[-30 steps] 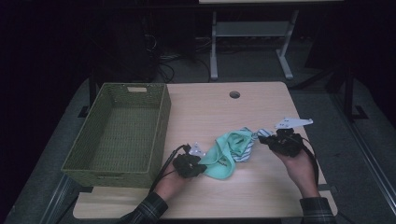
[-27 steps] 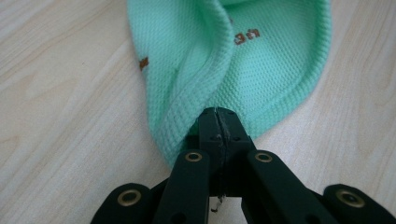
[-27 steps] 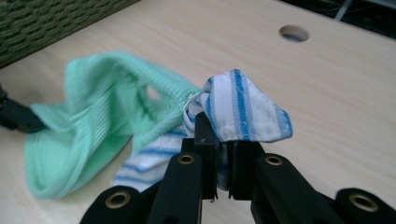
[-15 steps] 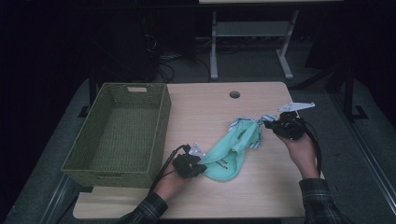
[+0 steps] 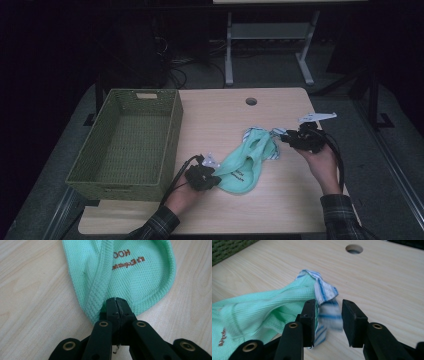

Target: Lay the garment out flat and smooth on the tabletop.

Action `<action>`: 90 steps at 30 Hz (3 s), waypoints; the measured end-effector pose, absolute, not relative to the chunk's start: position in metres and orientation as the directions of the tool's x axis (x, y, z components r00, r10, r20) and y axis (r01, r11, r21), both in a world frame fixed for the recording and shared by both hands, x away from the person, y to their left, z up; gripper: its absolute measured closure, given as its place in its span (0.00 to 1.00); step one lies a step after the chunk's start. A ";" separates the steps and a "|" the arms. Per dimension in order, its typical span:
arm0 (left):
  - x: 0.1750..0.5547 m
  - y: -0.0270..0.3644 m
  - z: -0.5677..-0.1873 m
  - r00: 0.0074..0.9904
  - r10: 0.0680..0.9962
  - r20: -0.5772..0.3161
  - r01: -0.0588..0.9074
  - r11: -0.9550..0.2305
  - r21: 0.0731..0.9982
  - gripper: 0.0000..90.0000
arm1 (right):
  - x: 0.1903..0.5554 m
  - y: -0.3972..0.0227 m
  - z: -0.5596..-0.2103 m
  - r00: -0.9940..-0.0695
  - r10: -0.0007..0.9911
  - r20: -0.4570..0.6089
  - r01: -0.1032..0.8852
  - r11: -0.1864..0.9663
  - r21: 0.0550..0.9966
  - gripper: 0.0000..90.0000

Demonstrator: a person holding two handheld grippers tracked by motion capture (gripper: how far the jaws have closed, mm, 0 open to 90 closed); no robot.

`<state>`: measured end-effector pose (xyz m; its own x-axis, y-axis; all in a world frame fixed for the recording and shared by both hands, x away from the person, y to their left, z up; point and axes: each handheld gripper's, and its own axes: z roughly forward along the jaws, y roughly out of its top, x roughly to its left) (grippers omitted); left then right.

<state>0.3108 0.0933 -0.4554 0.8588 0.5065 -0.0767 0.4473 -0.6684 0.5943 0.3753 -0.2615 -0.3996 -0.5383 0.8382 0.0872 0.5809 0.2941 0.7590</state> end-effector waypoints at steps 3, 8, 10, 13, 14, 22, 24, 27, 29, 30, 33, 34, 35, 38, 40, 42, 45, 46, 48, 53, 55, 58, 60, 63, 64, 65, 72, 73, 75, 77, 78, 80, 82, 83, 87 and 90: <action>0.311 0.093 -0.455 0.858 0.507 -0.077 0.448 -0.668 0.594 0.99 | 0.364 -0.264 -0.400 -0.549 0.831 0.092 0.574 0.294 0.764 0.75; 0.310 0.093 -0.455 0.856 0.511 -0.079 0.452 -0.665 0.594 0.99 | 0.355 -0.262 -0.412 -0.572 0.809 0.134 0.594 0.297 0.748 0.84; 0.310 0.093 -0.456 0.856 0.511 -0.080 0.452 -0.665 0.594 0.99 | 0.357 -0.258 -0.418 -0.576 0.803 0.152 0.601 0.290 0.745 0.85; 0.310 0.093 -0.455 0.857 0.509 -0.080 0.451 -0.668 0.592 0.99 | 0.360 -0.250 -0.426 -0.575 0.802 0.163 0.609 0.286 0.740 0.85; 0.310 0.093 -0.455 0.858 0.507 -0.076 0.449 -0.670 0.591 0.99 | 0.362 -0.248 -0.428 -0.573 0.804 0.161 0.610 0.287 0.739 0.85; 0.310 0.093 -0.455 0.859 0.507 -0.077 0.449 -0.670 0.591 0.99 | 0.375 -0.235 -0.446 -0.543 0.827 0.149 0.634 0.287 0.718 0.84; 0.310 0.093 -0.455 0.859 0.507 -0.077 0.449 -0.670 0.591 0.99 | 0.376 -0.234 -0.451 -0.531 0.836 0.139 0.644 0.292 0.707 0.84; 0.310 0.093 -0.455 0.858 0.507 -0.079 0.450 -0.669 0.591 0.99 | 0.379 -0.234 -0.456 -0.526 0.839 0.137 0.647 0.291 0.705 0.84; 0.310 0.093 -0.455 0.858 0.507 -0.077 0.449 -0.670 0.591 0.99 | 0.379 -0.234 -0.458 -0.521 0.842 0.139 0.655 0.290 0.697 0.84; 0.310 0.092 -0.455 0.859 0.506 -0.076 0.447 -0.671 0.591 0.99 | 0.380 -0.235 -0.459 -0.519 0.843 0.142 0.659 0.289 0.695 0.84; 0.310 0.093 -0.455 0.858 0.507 -0.079 0.449 -0.669 0.592 0.99 | 0.381 -0.234 -0.465 -0.522 0.841 0.143 0.666 0.297 0.684 0.84; 0.310 0.093 -0.455 0.858 0.507 -0.080 0.450 -0.669 0.592 0.99 | 0.381 -0.233 -0.466 -0.520 0.842 0.145 0.670 0.297 0.681 0.84; 0.310 0.093 -0.455 0.858 0.507 -0.080 0.450 -0.669 0.592 0.99 | 0.382 -0.233 -0.469 -0.522 0.839 0.151 0.671 0.295 0.680 0.84; 0.310 0.093 -0.455 0.859 0.507 -0.078 0.449 -0.670 0.592 0.99 | 0.381 -0.233 -0.470 -0.516 0.840 0.166 0.673 0.278 0.685 0.86; 0.310 0.093 -0.455 0.858 0.507 -0.079 0.450 -0.669 0.592 0.99 | 0.380 -0.234 -0.472 -0.521 0.836 0.169 0.666 0.275 0.694 0.93; 0.310 0.092 -0.455 0.858 0.507 -0.078 0.450 -0.669 0.591 0.99 | 0.379 -0.235 -0.474 -0.524 0.834 0.174 0.655 0.265 0.707 0.96; 0.310 0.092 -0.455 0.858 0.508 -0.074 0.448 -0.672 0.590 0.99 | 0.377 -0.236 -0.471 -0.518 0.838 0.169 0.655 0.261 0.709 0.97; 0.310 0.092 -0.455 0.858 0.508 -0.073 0.448 -0.672 0.590 0.99 | 0.376 -0.238 -0.467 -0.517 0.840 0.164 0.650 0.261 0.714 0.97; 0.310 0.092 -0.455 0.858 0.508 -0.074 0.448 -0.672 0.590 0.99 | 0.375 -0.240 -0.461 -0.519 0.841 0.152 0.639 0.264 0.722 0.97; 0.310 0.092 -0.455 0.858 0.509 -0.073 0.449 -0.672 0.589 0.99 | 0.374 -0.252 -0.444 -0.525 0.846 0.090 0.604 0.295 0.740 0.97; 0.310 0.092 -0.455 0.858 0.509 -0.073 0.449 -0.672 0.589 0.99 | 0.375 -0.256 -0.441 -0.527 0.847 0.068 0.598 0.312 0.738 0.97; 0.310 0.092 -0.455 0.857 0.509 -0.075 0.450 -0.671 0.590 0.99 | 0.376 -0.264 -0.446 -0.532 0.844 0.063 0.611 0.331 0.719 0.97; 0.310 0.092 -0.455 0.856 0.511 -0.078 0.452 -0.668 0.591 0.99 | 0.378 -0.266 -0.453 -0.534 0.843 0.071 0.630 0.340 0.698 0.97; 0.310 0.092 -0.455 0.855 0.512 -0.084 0.456 -0.664 0.592 0.98 | 0.377 -0.265 -0.462 -0.531 0.842 0.095 0.656 0.337 0.675 0.94; 0.310 0.093 -0.455 0.852 0.514 -0.100 0.465 -0.655 0.596 0.96 | 0.377 -0.265 -0.463 -0.535 0.840 0.089 0.644 0.338 0.686 0.92; 0.311 0.093 -0.455 0.851 0.512 -0.113 0.471 -0.651 0.595 0.91 | 0.375 -0.265 -0.462 -0.532 0.841 0.100 0.646 0.327 0.690 0.89; 0.307 0.092 -0.438 0.854 0.508 -0.111 0.450 -0.616 0.647 0.79 | 0.360 -0.271 -0.448 -0.532 0.839 0.114 0.613 0.289 0.736 0.84; 0.307 0.091 -0.436 0.854 0.510 -0.103 0.445 -0.612 0.654 0.77 | 0.356 -0.270 -0.445 -0.531 0.838 0.127 0.618 0.281 0.734 0.84; 0.310 0.089 -0.432 0.854 0.513 -0.080 0.432 -0.616 0.658 0.74 | 0.350 -0.268 -0.442 -0.545 0.829 0.128 0.613 0.289 0.736 0.84; 0.316 0.085 -0.431 0.851 0.521 -0.063 0.426 -0.617 0.661 0.71 | 0.343 -0.263 -0.439 -0.562 0.818 0.121 0.599 0.302 0.741 0.85; 0.319 0.083 -0.430 0.852 0.521 -0.054 0.420 -0.619 0.663 0.70 | 0.339 -0.261 -0.439 -0.571 0.811 0.128 0.597 0.304 0.742 0.85; 0.326 0.079 -0.429 0.851 0.523 -0.051 0.420 -0.617 0.666 0.69 | 0.333 -0.256 -0.440 -0.587 0.799 0.129 0.597 0.320 0.735 0.86; 0.331 0.074 -0.430 0.856 0.515 -0.036 0.406 -0.627 0.665 0.68 | 0.326 -0.250 -0.441 -0.601 0.787 0.142 0.599 0.326 0.732 0.88; 0.333 0.072 -0.430 0.858 0.513 -0.036 0.404 -0.630 0.663 0.68 | 0.322 -0.247 -0.441 -0.615 0.776 0.140 0.587 0.332 0.739 0.89; 0.338 0.060 -0.435 0.868 0.495 -0.029 0.392 -0.649 0.652 0.66 | 0.313 -0.235 -0.444 -0.641 0.750 0.163 0.588 0.343 0.733 0.96; 0.340 0.053 -0.439 0.873 0.486 -0.025 0.385 -0.657 0.648 0.66 | 0.312 -0.229 -0.446 -0.656 0.734 0.178 0.582 0.340 0.739 0.99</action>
<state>0.3403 0.0527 -0.4391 0.8734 0.4864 -0.0254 0.3849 -0.6573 0.6479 0.3119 -0.2292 -0.4458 -0.6556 0.7337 0.1784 0.5816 0.3401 0.7390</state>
